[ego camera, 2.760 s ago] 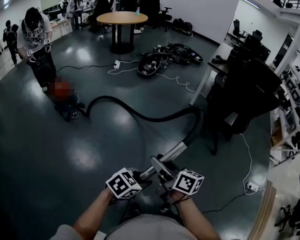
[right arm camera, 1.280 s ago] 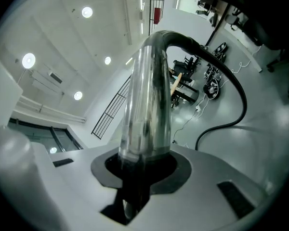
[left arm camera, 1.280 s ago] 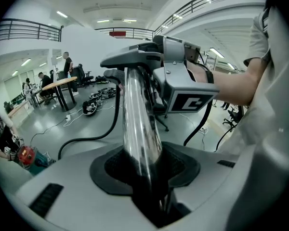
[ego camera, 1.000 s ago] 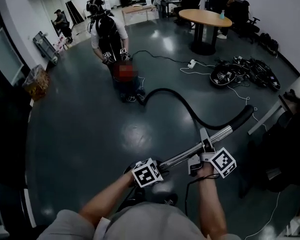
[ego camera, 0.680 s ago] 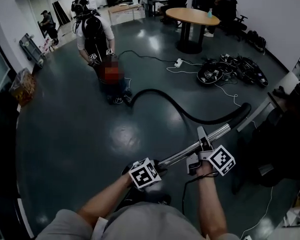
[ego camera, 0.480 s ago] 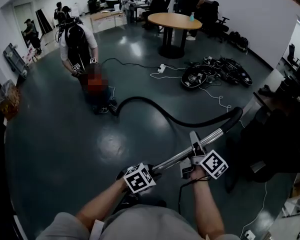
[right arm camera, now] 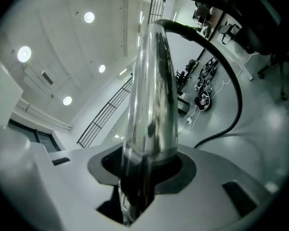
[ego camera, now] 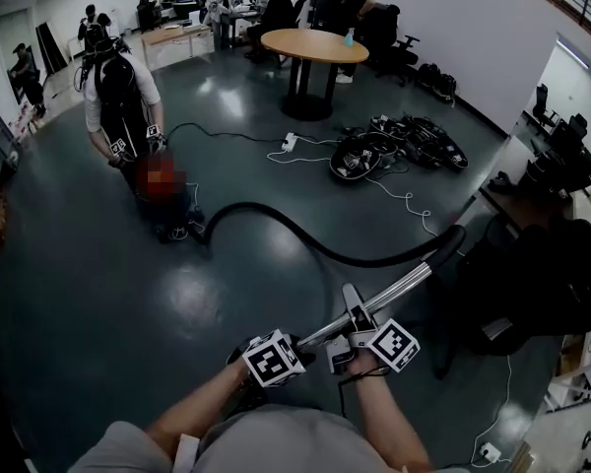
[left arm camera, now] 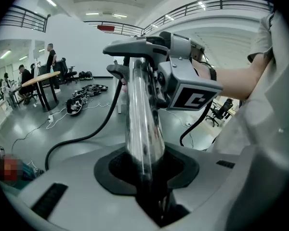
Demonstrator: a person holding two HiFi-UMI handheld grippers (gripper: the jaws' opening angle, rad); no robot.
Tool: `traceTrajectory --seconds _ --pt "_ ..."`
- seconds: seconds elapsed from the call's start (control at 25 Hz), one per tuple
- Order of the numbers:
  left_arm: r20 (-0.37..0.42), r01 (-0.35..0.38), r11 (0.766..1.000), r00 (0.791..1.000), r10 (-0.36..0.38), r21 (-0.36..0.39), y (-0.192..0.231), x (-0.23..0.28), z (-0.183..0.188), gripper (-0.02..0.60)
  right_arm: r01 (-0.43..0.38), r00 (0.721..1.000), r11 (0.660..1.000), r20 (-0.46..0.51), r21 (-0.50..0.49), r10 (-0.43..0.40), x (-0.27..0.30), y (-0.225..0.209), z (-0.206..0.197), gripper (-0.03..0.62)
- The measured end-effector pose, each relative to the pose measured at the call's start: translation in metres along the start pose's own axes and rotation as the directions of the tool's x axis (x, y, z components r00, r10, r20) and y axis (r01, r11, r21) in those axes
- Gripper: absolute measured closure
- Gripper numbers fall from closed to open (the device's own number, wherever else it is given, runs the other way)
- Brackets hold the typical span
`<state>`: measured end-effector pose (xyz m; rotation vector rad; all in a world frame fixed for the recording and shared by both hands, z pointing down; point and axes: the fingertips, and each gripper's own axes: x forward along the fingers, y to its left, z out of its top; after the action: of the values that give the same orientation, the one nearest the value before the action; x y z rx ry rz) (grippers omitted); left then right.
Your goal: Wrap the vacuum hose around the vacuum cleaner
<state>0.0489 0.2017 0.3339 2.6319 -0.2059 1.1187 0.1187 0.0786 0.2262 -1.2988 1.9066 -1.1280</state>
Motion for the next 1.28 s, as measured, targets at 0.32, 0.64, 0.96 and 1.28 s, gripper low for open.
traceTrajectory --seconds 0.32,0.64,0.96,1.28 --pt "0.119 0.110 0.992 0.988 -0.103 -0.060 0.005 -0.015 -0.014 0.457 0.108 0.994 0.992 0.006 -0.073 -0.107 0.024 0.010 -0.025 0.522" --pt "0.172 0.033 0.999 0.985 -0.030 -0.010 0.039 -0.035 -0.051 0.403 0.089 0.996 0.985 0.029 -0.149 -0.086 0.054 0.017 -0.032 0.522" --pt "0.168 -0.069 0.995 0.982 0.081 -0.074 0.086 -0.050 -0.018 0.292 0.033 0.999 0.996 -0.017 -0.082 -0.035 0.091 0.014 -0.002 0.520" --pt "0.144 -0.098 0.987 0.983 0.117 -0.131 0.099 -0.046 0.024 0.261 0.033 0.999 0.996 -0.030 -0.086 -0.036 0.108 -0.035 0.059 0.520"
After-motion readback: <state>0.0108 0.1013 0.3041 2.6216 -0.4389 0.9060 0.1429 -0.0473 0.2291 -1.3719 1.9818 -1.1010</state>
